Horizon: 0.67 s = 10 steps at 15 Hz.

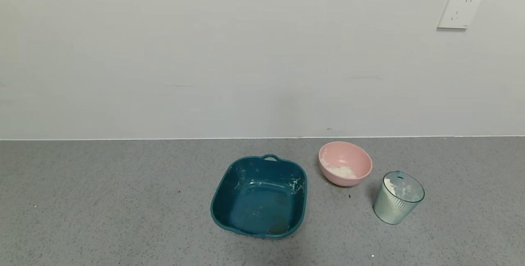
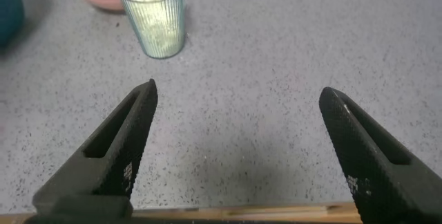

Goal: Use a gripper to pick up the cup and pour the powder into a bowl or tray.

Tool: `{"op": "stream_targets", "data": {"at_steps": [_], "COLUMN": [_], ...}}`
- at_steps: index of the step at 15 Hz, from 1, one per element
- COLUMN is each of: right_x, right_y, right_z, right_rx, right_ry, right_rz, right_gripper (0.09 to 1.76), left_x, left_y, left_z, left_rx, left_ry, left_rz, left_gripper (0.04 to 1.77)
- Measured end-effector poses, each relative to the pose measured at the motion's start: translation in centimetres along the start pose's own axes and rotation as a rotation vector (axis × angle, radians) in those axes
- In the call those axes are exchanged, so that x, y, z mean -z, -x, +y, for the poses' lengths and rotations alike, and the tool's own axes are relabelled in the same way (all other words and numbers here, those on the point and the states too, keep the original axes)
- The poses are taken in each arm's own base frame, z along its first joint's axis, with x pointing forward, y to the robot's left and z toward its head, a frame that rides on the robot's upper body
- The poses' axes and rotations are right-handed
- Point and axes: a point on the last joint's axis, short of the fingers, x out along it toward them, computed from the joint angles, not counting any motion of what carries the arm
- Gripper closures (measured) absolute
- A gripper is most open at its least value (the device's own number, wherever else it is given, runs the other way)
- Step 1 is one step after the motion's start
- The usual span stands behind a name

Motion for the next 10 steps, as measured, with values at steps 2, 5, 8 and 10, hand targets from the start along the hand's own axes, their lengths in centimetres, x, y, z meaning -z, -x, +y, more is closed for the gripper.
{"op": "stream_targets", "data": {"at_steps": [2,5,8,10], "right_x": [0.3,1.0,1.2,1.7], "right_y": [0.5,1.2,1.8,2.2], "right_z": [-0.1,-0.1,-0.1,0.0], "right_rx": [-0.002,0.009,0.002,-0.038], "right_ry": [0.002,0.01,0.016,0.037], "right_rz": [-0.037,-0.074,-0.135,-0.184], "right_gripper": [0.15,0.15,0.15,0.15], "left_x": [0.0,0.0,0.0,0.0], "left_y": [0.0,0.0,0.0,0.0], "left_z": [0.0,0.0,0.0,0.0], "left_rx": [0.0,0.0,0.0,0.0], "left_ry": [0.0,0.0,0.0,0.0], "left_rz": [0.0,0.0,0.0,0.0], "left_gripper": [0.09,0.09,0.09,0.09]}}
